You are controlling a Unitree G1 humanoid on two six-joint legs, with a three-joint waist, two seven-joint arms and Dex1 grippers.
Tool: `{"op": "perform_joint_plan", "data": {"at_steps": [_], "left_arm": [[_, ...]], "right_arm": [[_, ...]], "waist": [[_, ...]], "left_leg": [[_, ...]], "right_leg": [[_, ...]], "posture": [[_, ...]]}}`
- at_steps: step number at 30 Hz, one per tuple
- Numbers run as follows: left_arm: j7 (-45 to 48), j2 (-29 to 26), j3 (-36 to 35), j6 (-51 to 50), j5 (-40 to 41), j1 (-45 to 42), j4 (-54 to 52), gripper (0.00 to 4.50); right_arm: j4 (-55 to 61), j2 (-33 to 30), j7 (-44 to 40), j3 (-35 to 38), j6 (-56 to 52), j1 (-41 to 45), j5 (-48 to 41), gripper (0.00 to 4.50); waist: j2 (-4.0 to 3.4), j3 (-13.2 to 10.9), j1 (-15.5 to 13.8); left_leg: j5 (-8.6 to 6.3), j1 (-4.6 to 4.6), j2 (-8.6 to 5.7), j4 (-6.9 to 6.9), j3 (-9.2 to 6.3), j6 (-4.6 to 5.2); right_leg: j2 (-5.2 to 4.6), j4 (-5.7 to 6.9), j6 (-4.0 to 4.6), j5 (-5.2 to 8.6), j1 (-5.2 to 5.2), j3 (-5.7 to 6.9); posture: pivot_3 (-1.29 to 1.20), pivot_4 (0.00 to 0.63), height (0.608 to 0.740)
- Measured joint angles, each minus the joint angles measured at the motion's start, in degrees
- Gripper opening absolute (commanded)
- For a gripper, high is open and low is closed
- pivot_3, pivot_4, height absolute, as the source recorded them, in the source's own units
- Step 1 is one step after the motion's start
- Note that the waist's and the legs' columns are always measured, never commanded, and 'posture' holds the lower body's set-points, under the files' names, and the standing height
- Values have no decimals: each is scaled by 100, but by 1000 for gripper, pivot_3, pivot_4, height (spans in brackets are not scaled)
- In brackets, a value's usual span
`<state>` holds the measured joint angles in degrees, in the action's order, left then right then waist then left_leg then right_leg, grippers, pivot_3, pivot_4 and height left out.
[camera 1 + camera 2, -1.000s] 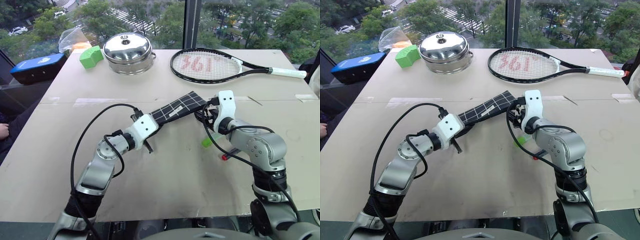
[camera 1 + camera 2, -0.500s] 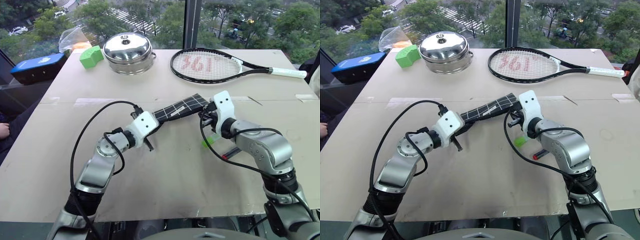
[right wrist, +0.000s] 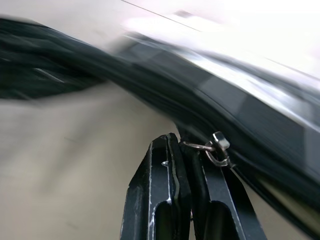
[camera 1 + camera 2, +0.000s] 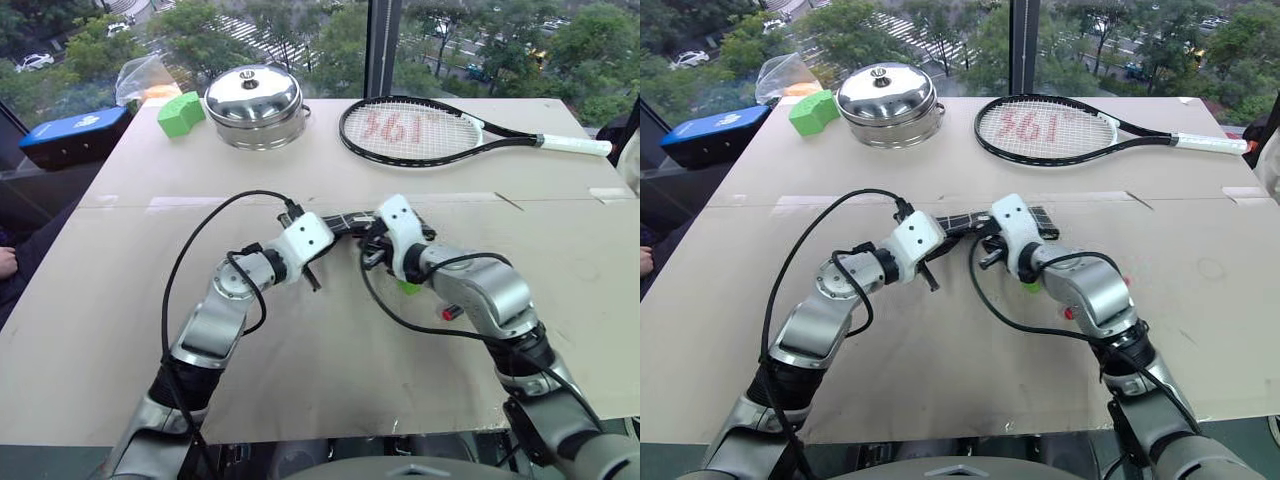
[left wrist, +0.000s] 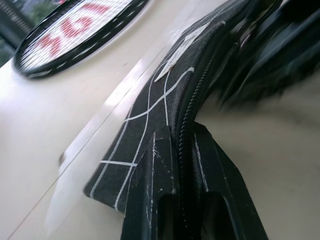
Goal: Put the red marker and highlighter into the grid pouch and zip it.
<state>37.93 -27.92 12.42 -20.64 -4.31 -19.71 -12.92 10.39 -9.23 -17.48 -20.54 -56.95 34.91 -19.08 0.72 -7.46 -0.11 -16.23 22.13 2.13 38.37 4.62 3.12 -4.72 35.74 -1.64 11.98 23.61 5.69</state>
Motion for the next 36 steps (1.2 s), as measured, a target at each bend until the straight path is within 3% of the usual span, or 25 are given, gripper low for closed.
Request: {"op": "perform_joint_plan", "data": {"at_steps": [11,15,18,21,22,24,28,36], "left_arm": [[52,-49,99,61,-186,-101,97,0],[35,99,-22,-41,-115,-144,133,0],[85,195,-47,-112,81,-157,102,0],[89,198,-88,-178,179,-156,105,0],[86,193,-114,-223,231,-161,109,0],[78,167,-183,-280,255,-142,122,0],[80,133,-240,-287,339,-136,124,0],[173,91,-237,-281,400,-150,133,0]], "right_arm": [[-799,8,-696,-280,380,447,386,43],[-1009,12,-947,-262,766,394,502,1430],[-454,-155,-967,-53,706,-30,429,2911],[481,-471,-1062,381,277,-441,67,2911],[998,-637,-1085,692,-28,-655,-160,2646],[1523,-779,-1072,1155,-366,-889,-437,1858],[2273,-406,-613,2307,-1129,-1168,-1013,46],[1734,58,371,2591,-1408,-940,-786,46]], "waist": [[0,0,49],[0,0,62],[0,0,57],[2,0,43],[0,0,31],[1,0,30],[0,-1,47],[-1,-1,56]], "left_leg": [[2,2,-1,1,-2,-3],[2,6,0,0,-2,-4],[3,12,-1,0,1,-5],[3,16,-2,2,-8,-5],[2,20,-2,2,-11,-5],[1,18,-3,2,-13,-2],[-11,8,-2,0,-16,18],[-6,8,-5,0,-10,9]], "right_leg": [[-4,0,0,0,0,4],[-6,-3,-1,1,0,6],[-10,-9,-3,1,1,3],[-13,-14,-4,1,0,10],[-17,-14,-4,1,0,12],[-17,-14,-4,1,0,16],[-13,0,-3,1,0,16],[-10,1,-3,2,0,10]], "posture": [[0,150,740],[0,150,740],[0,150,740],[0,150,740],[0,150,740],[0,150,740],[0,150,740],[0,150,740]]}}
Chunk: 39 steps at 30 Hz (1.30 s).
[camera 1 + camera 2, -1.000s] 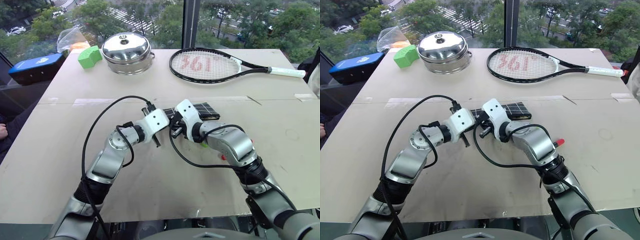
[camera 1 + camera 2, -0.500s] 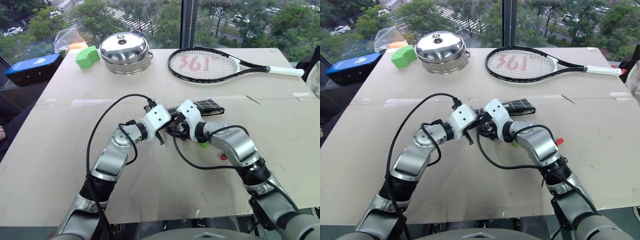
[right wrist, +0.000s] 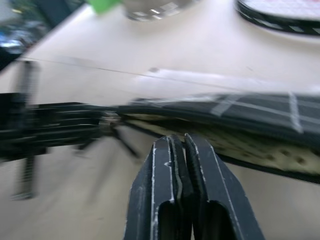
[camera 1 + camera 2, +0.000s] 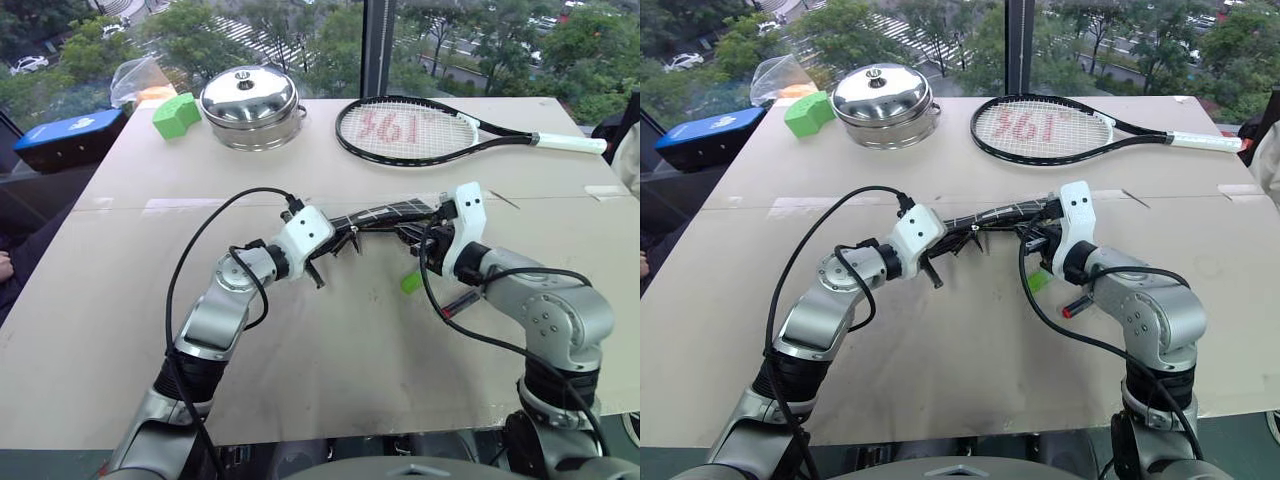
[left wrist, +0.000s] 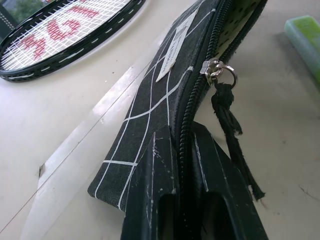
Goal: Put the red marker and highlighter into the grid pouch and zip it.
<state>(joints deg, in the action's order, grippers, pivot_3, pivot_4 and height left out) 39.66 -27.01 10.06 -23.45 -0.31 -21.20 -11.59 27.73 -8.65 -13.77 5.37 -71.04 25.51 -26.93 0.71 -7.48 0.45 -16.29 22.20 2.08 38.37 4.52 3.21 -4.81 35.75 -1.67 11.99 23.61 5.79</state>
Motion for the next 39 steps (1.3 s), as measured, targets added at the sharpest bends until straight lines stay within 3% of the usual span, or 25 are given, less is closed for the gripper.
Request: {"op": "perform_joint_plan", "data": {"at_steps": [3,6,7,10,12,14,17,18,22,23,28,33,35,39], "left_arm": [[16,-3,48,18,-8,-13,1,0],[24,-4,140,31,-19,-33,0,0],[23,-4,145,32,-22,-34,0,0],[15,0,185,28,-50,-80,-5,0],[13,12,195,27,-56,-97,-8,0],[4,13,198,0,-70,-98,-9,0],[-46,16,197,-82,-83,-97,-9,0],[-68,18,197,-113,-85,-97,-9,0],[-127,29,197,-227,-87,-80,-14,0],[-137,49,197,-256,-76,-80,-17,0],[-197,75,179,-367,-68,-102,-21,0],[-210,-23,156,-377,-68,-140,43,0],[-192,-130,108,-365,-65,-175,149,0],[-162,-241,27,-327,-63,-190,261,0]], "right_arm": [[-549,-78,187,-352,212,177,342,46],[-931,-463,110,-1169,743,382,821,46],[-1010,-632,5,-1525,1029,464,1070,46],[-1597,-1657,-654,-3562,2631,1289,2514,46],[-1815,-1782,-881,-4047,3161,1508,2977,46],[-2296,-2002,-1314,-4737,4030,1897,3616,847],[-2756,-2093,-1610,-4955,4795,2093,4146,2201],[-2846,-2103,-1668,-4957,4947,2110,4253,2455],[-3096,-2155,-1834,-4938,5512,2116,4698,4324],[-3102,-2169,-1877,-4930,5606,2116,4779,4477],[-2739,-2392,-2185,-4458,5588,1878,4867,4477],[-1195,-2477,-2874,-2909,4048,907,3793,4477],[-129,-2972,-3370,-1943,3218,267,3086,4477],[527,-3768,-3909,-1436,2920,-324,2676,4477]], "waist": [[-1,-1,4],[-3,-2,18],[-3,-3,24],[-6,-8,44],[-5,-7,45],[-3,-9,36],[3,-12,16],[4,-12,17],[5,-13,23],[5,-13,24],[6,-14,-7],[7,-15,-52],[6,-16,-120],[9,-17,-129]], "left_leg": [[7,0,-1,-1,2,-11],[7,0,-1,-2,6,-12],[7,-1,-1,-2,7,-12],[6,-8,-2,-3,13,-10],[8,-10,0,-4,12,-12],[8,-10,0,-5,13,-13],[9,-5,1,-3,17,-15],[9,-5,1,-2,19,-15],[10,-7,1,-2,22,-16],[10,-8,1,-2,22,-16],[10,-7,2,-1,18,-17],[10,-5,1,-1,12,-17],[8,-4,1,0,9,-14],[-8,-5,-1,0,7,13]], "right_leg": [[0,-2,-1,1,0,-1],[2,-4,-3,2,3,-6],[3,-5,-4,2,3,-8],[6,-4,-15,10,5,-19],[8,-4,-20,12,4,-18],[7,-4,-14,9,4,-17],[2,-6,-14,9,4,-16],[1,-7,-14,8,3,-17],[-2,-6,-14,8,3,-18],[-2,-5,-14,8,3,-18],[-5,-4,-14,8,0,-13],[-7,-6,-13,7,-3,-7],[-8,-11,-12,7,-4,-1],[-10,-18,-7,12,-5,-2]], "posture": [[0,150,740],[0,150,740],[0,150,740],[0,150,740],[0,150,740],[0,150,740],[0,150,740],[0,150,740],[0,150,740],[0,150,740],[0,150,740],[0,150,740],[0,150,740],[0,150,740]]}}
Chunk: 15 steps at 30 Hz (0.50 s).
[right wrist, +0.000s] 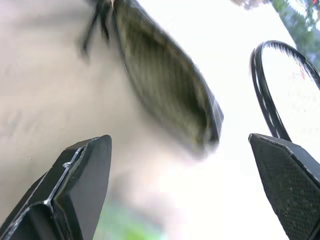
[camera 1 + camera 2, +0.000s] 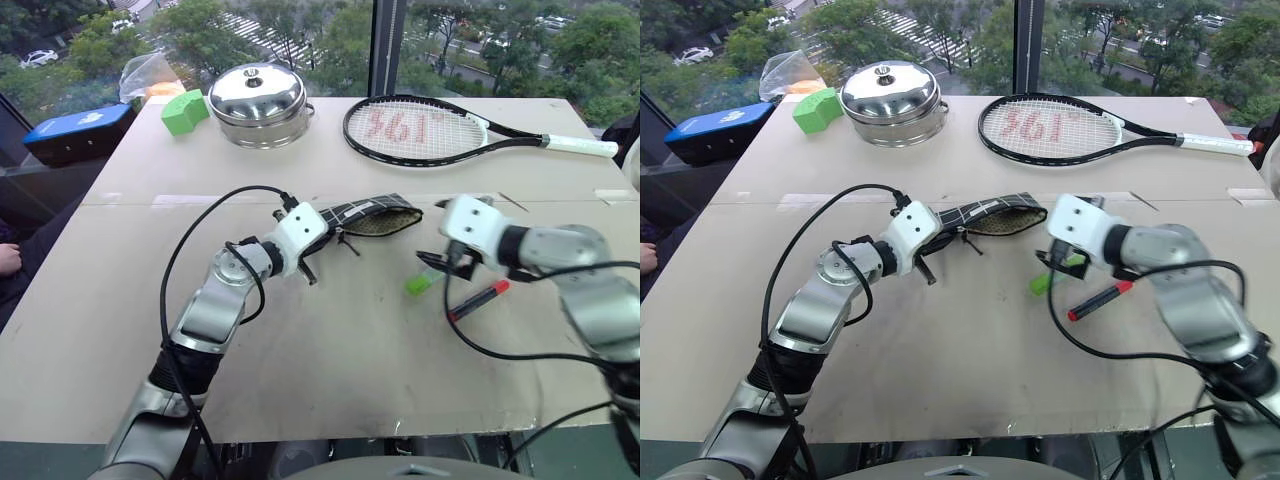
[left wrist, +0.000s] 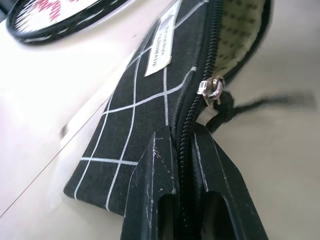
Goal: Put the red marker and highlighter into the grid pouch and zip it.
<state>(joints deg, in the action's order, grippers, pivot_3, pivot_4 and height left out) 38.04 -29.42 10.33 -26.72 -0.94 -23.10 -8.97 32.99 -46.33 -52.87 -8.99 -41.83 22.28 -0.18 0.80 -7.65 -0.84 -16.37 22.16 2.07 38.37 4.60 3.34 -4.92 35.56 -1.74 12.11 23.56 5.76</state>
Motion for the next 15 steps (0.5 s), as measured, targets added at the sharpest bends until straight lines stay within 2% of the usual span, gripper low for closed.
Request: {"op": "perform_joint_plan", "data": {"at_steps": [3,6,9,12,14,15], "left_arm": [[73,-42,-12,113,10,-30,80,0],[120,-69,-39,190,10,-32,101,0],[171,-76,-37,308,11,-16,100,0],[169,-86,-58,353,6,58,75,0],[159,-86,-67,354,0,213,13,0],[158,-61,-42,354,0,262,-33,0]], "right_arm": [[196,-876,-790,187,95,-700,-497,4477],[108,-1557,-1489,303,581,-1022,-763,4477],[-494,-1944,-1805,-3,1399,-939,-430,4477],[-937,-1869,-1876,-454,1890,-701,-107,4477],[-1617,-1504,-1998,-1032,2229,-49,314,4477],[-1882,-1359,-2049,-1204,2320,151,465,4234]], "waist": [[6,-5,-4],[9,-8,9],[21,-13,6],[22,-14,5],[24,-16,49],[24,-19,47]], "left_leg": [[0,0,0,0,-1,1],[0,-6,1,1,6,1],[0,-11,2,2,9,1],[2,-12,2,2,12,-2],[14,-21,3,2,31,-23],[15,-19,3,2,31,-24]], "right_leg": [[-1,0,3,2,0,-3],[1,1,3,2,-1,-13],[2,2,15,11,-2,-14],[3,4,15,10,-1,-18],[10,4,10,8,-1,-35],[11,5,8,7,-1,-34]], "posture": [[0,150,740],[0,150,740],[0,150,740],[0,150,740],[0,150,740],[0,150,740]]}}
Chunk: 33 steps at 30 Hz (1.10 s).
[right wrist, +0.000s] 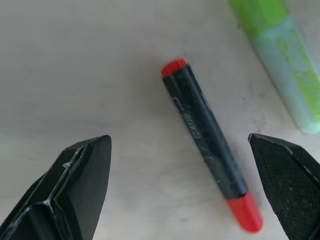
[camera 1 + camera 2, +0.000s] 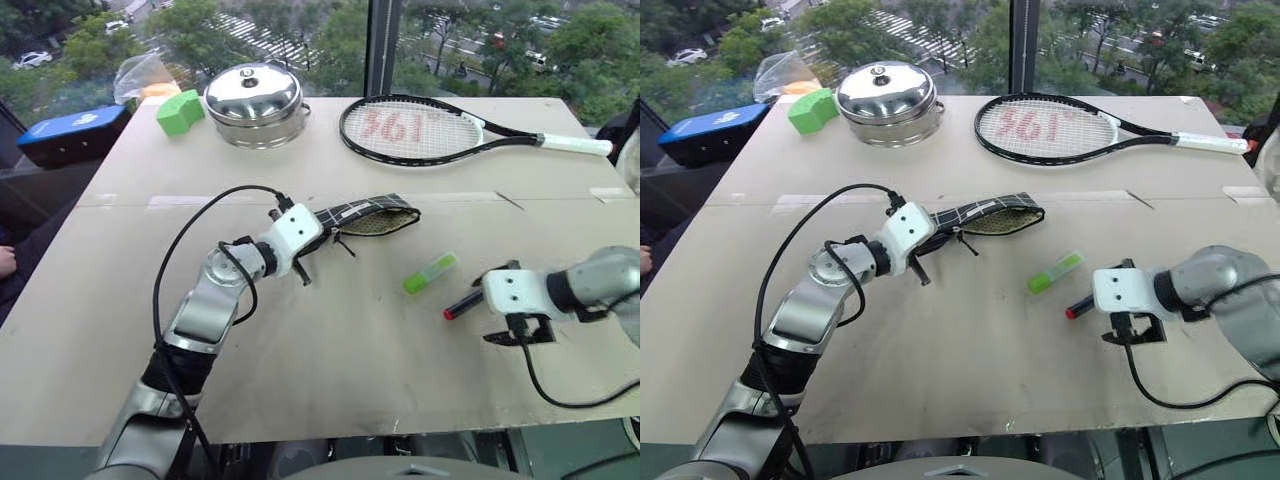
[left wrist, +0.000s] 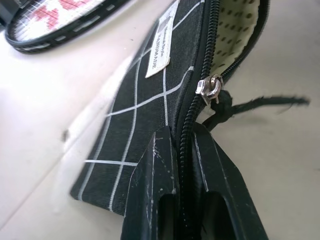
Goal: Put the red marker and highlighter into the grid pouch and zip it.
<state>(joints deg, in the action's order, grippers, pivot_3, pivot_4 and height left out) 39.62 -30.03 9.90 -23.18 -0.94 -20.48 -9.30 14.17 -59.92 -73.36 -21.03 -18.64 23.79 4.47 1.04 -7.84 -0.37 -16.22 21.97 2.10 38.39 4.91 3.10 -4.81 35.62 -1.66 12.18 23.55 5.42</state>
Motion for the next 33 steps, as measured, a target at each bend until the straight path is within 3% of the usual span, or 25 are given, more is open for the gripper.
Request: {"op": "perform_joint_plan", "data": {"at_steps": [2,4,5,10,11,15,19,23,26,33], "left_arm": [[-7,16,35,0,-3,160,-143,0],[-37,34,49,2,-11,216,-164,0],[-53,45,88,2,-13,236,-174,0],[-114,103,142,0,-11,324,-341,0],[-116,117,146,0,-7,344,-374,0],[-149,133,136,-33,-2,385,-378,0],[-199,174,130,-99,11,367,-380,0],[-212,241,142,-187,33,291,-400,0],[-209,265,140,-266,54,247,-444,0],[-197,314,204,-484,101,181,-611,0]], "right_arm": [[-680,281,-325,-436,217,537,242,3630],[-1032,461,-534,-677,312,860,379,2615],[-1118,499,-601,-730,333,935,417,2311],[-1097,513,-762,-680,147,902,396,335],[-963,496,-668,-514,-25,778,371,186],[-43,493,-281,216,-920,363,43,180],[1204,938,435,704,-2135,493,-69,180],[1398,1441,1221,-51,-2595,998,653,180],[1010,1829,1637,-758,-2609,1432,1237,180],[-172,2369,2093,-1648,-2057,2275,2281,180]], "waist": [[13,-1,-25],[49,5,-18],[53,8,-14],[55,6,-19],[44,0,-39],[21,-13,-67],[19,-12,-43],[16,-14,-45],[16,-14,-56],[15,-15,-28]], "left_leg": [[1,-3,3,-1,-2,-3],[2,-6,10,2,-4,-4],[2,-7,11,4,-2,-4],[-10,-8,12,20,8,19],[-11,-7,12,24,6,20],[5,10,13,17,-18,-10],[10,9,13,0,-30,-21],[8,10,5,1,-24,-18],[9,17,-1,9,-24,-16],[12,13,1,10,-24,-19]], "right_leg": [[7,1,-11,-8,-3,1],[13,1,-9,-8,-6,1],[13,1,-7,-7,-7,0],[-25,4,31,-12,-7,-5],[-30,11,34,-13,-6,-3],[-33,14,20,-24,2,1],[-25,7,14,-27,3,11],[-13,6,30,-14,6,31],[-13,6,32,-13,5,33],[3,13,9,-25,5,30]], "posture": [[0,150,740],[0,150,740],[0,150,740],[0,150,740],[0,150,740],[0,150,740],[0,150,740],[0,150,740],[0,150,740],[0,150,740]]}}
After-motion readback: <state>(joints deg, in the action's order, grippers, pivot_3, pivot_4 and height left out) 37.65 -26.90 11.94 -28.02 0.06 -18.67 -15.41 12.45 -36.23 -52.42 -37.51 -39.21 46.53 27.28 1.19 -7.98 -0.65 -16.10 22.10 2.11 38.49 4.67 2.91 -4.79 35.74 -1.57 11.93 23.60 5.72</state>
